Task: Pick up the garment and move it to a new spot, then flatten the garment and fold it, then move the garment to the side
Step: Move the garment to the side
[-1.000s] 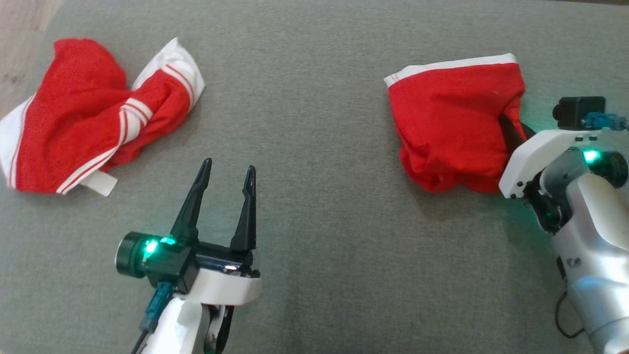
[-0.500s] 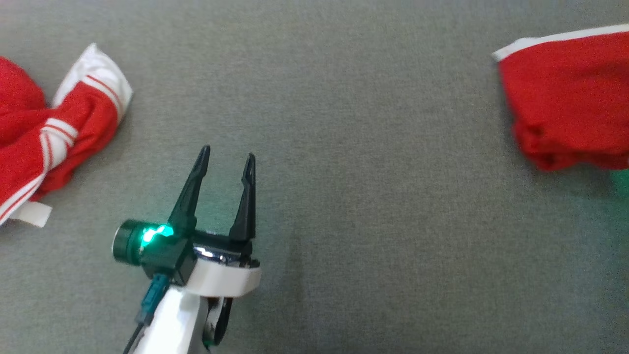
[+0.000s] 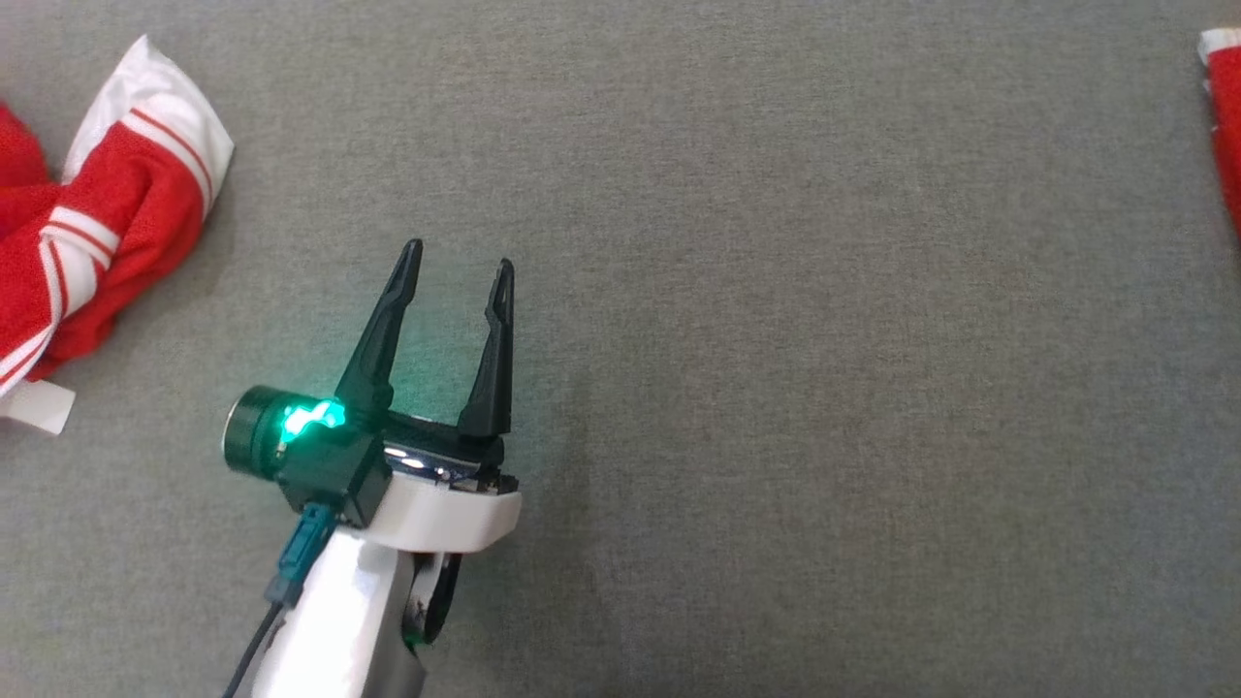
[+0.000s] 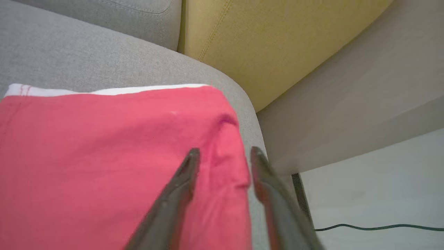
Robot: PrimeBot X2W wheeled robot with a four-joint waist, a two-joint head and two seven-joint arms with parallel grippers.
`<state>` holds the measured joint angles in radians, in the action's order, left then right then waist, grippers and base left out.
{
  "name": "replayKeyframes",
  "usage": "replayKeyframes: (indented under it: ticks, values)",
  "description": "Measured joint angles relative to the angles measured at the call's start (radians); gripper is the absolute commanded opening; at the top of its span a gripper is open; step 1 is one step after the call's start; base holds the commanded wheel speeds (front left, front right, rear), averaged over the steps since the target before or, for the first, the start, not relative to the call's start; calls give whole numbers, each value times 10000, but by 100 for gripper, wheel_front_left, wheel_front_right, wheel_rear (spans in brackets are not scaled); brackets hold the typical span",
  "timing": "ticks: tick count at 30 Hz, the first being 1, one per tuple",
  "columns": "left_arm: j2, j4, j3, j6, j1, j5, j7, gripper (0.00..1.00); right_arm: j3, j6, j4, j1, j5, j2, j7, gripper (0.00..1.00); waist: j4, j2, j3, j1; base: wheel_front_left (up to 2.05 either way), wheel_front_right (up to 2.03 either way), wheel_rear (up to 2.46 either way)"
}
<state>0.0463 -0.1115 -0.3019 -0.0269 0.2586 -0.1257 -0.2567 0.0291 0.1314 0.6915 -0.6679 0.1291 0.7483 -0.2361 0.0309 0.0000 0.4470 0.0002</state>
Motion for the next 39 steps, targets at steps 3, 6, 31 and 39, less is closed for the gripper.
replayKeyframes:
  ticks: [3, 6, 31, 39]
  values:
    - [0, -44, -94, 2, -1, -130, 0, 100, 560, 2, -31, 81, -803, -234, 119, 100, 107, 0, -110, -1, 0, 0, 0]
    - [-2, -79, -178, 21, -12, -171, 0, 100, 1342, 2, -339, 411, -1244, -909, 387, 100, 185, 0, -336, -1, 0, 0, 0]
    - [38, -884, 807, 989, -3088, -742, 0, 100, -2194, 0, -516, 4876, 1590, -6454, 4773, 100, 458, 1, -4325, -5, 0, 0, 0]
    - [42, -1150, 1108, 782, -3136, -755, 0, 100, -1764, 2, -3298, 6286, 957, -6646, 4844, 100, 773, 1, -5162, -4, 0, 0, 0]
